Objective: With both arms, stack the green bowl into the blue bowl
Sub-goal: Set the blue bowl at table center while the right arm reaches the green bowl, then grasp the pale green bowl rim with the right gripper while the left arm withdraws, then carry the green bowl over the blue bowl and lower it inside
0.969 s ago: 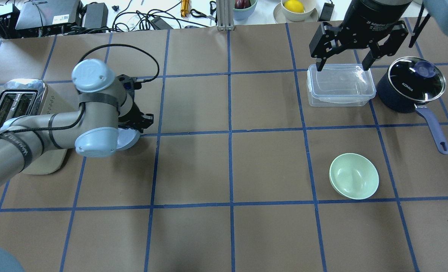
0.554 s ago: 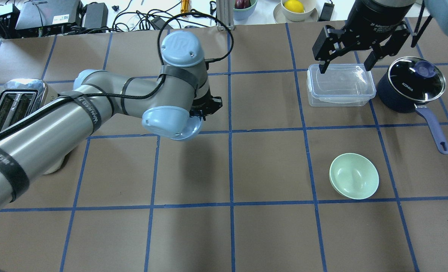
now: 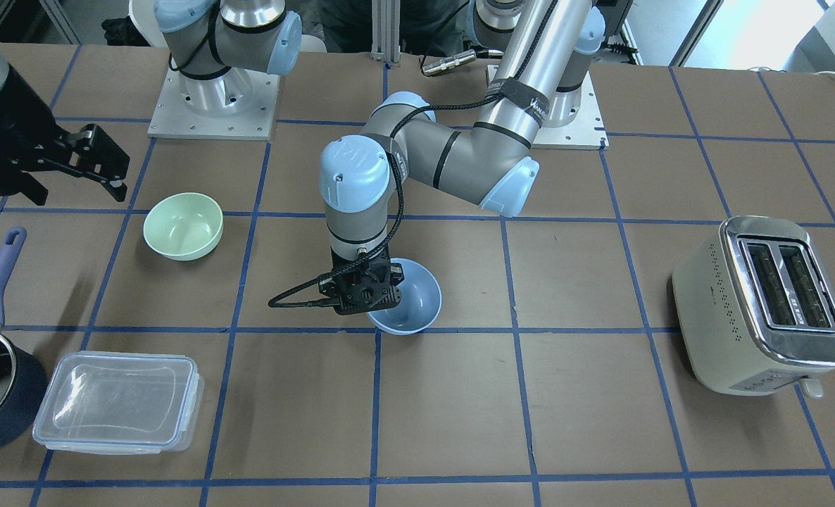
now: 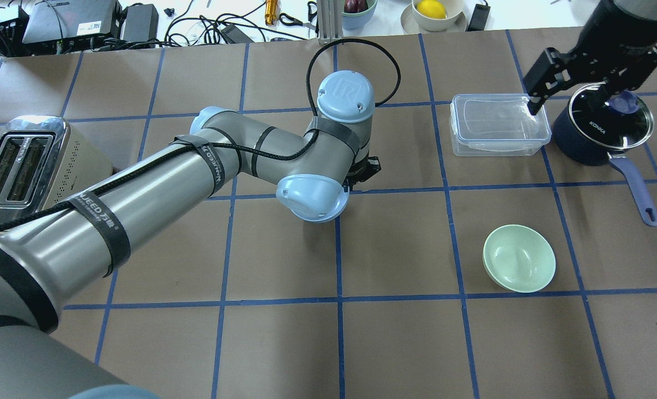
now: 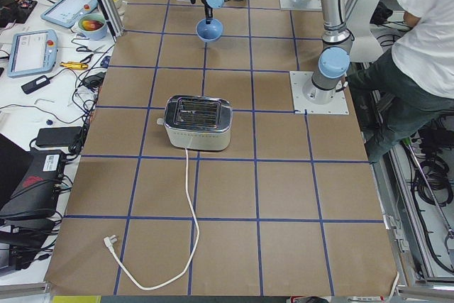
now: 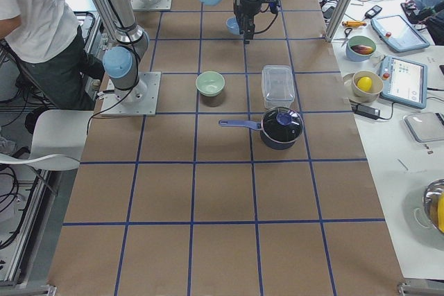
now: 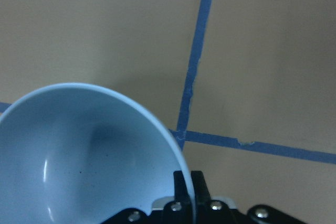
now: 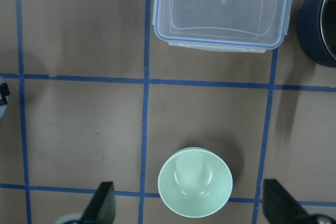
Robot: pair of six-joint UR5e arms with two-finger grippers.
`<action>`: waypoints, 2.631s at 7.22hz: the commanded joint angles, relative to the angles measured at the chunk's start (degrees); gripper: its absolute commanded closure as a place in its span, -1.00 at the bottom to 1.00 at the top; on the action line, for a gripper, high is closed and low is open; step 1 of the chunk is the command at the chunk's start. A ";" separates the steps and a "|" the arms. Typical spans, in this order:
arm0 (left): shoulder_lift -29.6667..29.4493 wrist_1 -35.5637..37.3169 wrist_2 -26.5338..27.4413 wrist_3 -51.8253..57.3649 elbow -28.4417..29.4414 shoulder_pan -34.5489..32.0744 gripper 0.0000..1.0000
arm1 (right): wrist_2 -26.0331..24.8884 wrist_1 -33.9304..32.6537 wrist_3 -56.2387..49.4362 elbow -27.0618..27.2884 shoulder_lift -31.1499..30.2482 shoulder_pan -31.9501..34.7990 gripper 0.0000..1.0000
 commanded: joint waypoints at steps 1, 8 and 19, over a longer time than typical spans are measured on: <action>-0.51 0.92 0.11 -2.41 0.25 -0.88 -0.43 | -0.74 -1.44 -2.16 8.22 0.03 -5.38 -1.00; 17.39 -40.25 -1.37 37.54 17.57 26.42 -1.00 | -5.23 -35.21 -2.96 42.63 0.20 -9.53 -0.32; 29.11 -32.48 -0.50 41.18 6.75 26.80 -1.00 | 14.99 -31.23 33.79 21.83 6.16 13.70 1.00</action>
